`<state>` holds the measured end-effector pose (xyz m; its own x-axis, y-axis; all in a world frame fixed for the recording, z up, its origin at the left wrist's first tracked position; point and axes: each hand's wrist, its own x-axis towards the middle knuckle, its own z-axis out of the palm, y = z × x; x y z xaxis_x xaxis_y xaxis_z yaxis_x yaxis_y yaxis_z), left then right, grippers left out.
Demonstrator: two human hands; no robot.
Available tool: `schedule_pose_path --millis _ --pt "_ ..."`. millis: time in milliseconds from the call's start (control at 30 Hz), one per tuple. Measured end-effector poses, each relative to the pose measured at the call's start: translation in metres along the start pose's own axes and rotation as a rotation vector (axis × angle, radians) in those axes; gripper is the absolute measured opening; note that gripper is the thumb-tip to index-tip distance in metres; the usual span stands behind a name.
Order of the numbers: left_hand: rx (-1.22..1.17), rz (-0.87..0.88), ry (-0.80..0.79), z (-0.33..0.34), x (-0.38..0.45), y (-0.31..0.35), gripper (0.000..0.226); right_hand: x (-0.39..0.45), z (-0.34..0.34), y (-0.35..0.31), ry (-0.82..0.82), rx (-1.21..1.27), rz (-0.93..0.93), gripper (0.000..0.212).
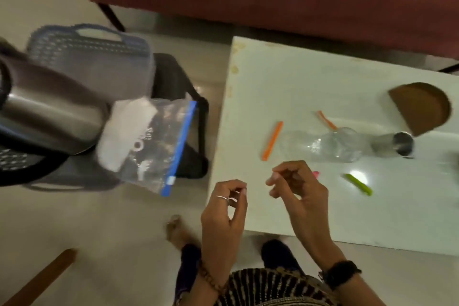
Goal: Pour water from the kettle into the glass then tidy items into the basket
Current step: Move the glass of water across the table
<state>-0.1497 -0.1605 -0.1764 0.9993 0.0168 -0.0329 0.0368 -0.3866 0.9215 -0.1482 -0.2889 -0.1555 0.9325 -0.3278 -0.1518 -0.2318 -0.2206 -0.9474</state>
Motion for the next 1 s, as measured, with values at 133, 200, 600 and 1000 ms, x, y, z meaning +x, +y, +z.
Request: schedule_pose_path --millis 133,200,600,1000 --pt "-0.018 -0.060 -0.252 0.085 -0.004 0.018 0.013 0.006 -0.100 0.047 0.128 -0.047 0.142 0.022" --pt "-0.003 -0.077 -0.349 0.117 0.003 0.018 0.017 0.012 -0.132 0.069 0.184 -0.057 0.195 0.021" --pt "0.020 -0.125 -0.644 0.230 0.063 -0.021 0.100 0.077 -0.181 0.170 -0.099 -0.036 0.274 0.074" --pt "0.096 -0.053 -0.668 0.240 0.078 -0.009 0.079 0.100 -0.185 0.177 -0.186 -0.111 0.112 0.082"
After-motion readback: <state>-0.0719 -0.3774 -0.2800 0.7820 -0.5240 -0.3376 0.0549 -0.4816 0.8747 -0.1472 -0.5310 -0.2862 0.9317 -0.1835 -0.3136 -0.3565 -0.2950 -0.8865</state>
